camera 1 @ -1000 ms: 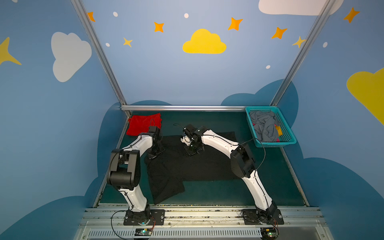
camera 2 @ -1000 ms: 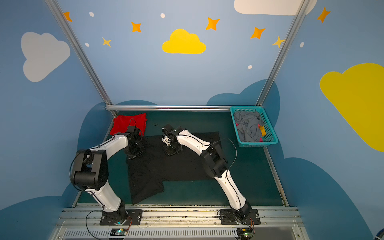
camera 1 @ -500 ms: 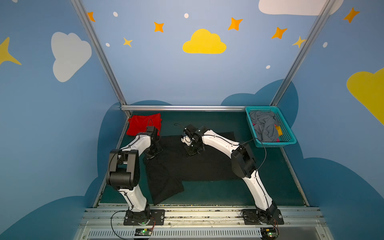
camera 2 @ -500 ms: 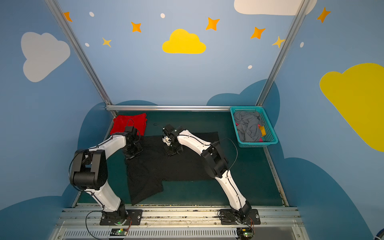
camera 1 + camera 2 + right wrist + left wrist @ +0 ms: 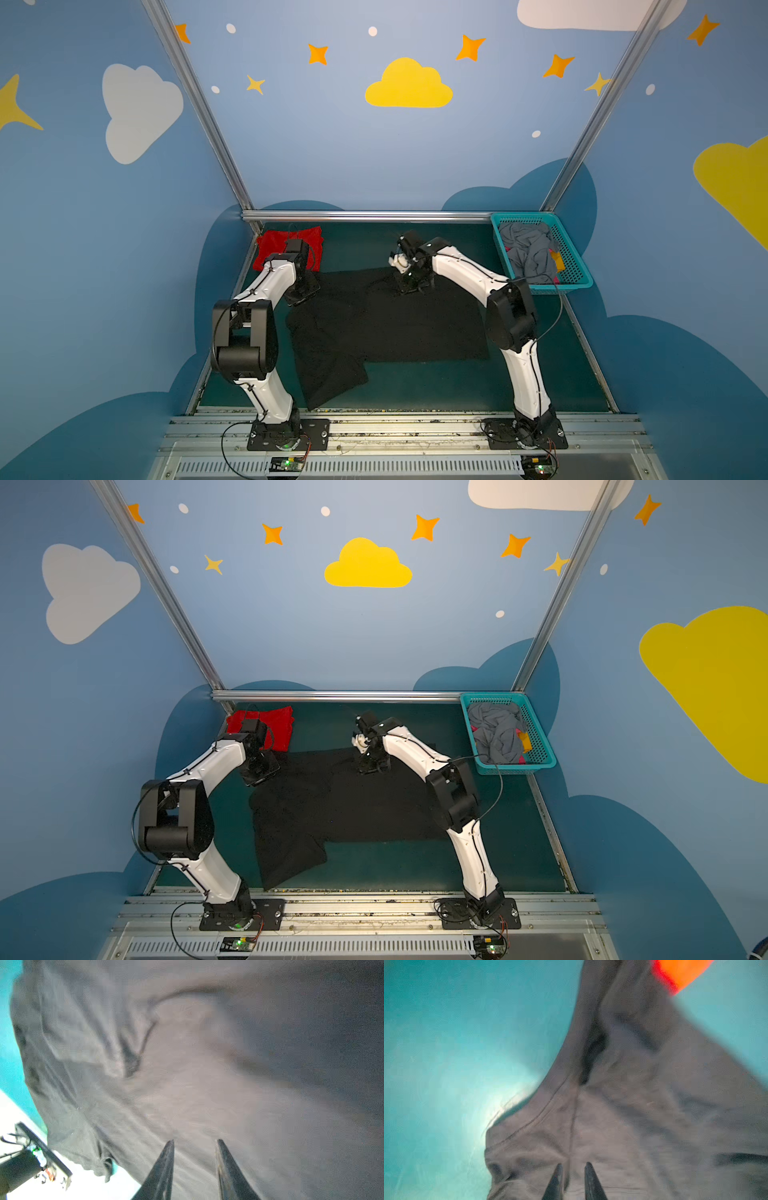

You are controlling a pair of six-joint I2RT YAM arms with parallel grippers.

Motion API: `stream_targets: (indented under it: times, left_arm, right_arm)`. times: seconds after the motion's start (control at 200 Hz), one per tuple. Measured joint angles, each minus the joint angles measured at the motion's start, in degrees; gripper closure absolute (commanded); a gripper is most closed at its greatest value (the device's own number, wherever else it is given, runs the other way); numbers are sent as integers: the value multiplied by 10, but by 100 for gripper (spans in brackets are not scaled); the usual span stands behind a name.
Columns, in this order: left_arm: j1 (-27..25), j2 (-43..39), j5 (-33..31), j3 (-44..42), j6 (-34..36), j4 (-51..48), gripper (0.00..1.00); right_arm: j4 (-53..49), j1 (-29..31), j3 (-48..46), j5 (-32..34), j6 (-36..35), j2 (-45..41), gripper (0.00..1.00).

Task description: Fold and stack the t-shirts

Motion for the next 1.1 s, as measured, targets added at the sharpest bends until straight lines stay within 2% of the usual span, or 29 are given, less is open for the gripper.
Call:
stream_targets:
  times: [0.14,0.285,0.501,0.651,1.101]
  left_arm:
    - [-2,14,5,56,5,-2,74]
    - [-12,76,25,92,12,11,75]
    - [-35,166,45,102,15,25,76]
    - [-38,199,53,132,14,30,76]
    - [-53,293,62,274,9,22,76]
  right_arm:
    - [11,-76,5,0,-1,-9,58]
    - [11,-129,36,1,-1,26,58]
    - [11,-158,94,-3,4,110,61]
    - [7,-170,109,-1,8,152,61]
    - [-12,-230,134,54,40,163,63]
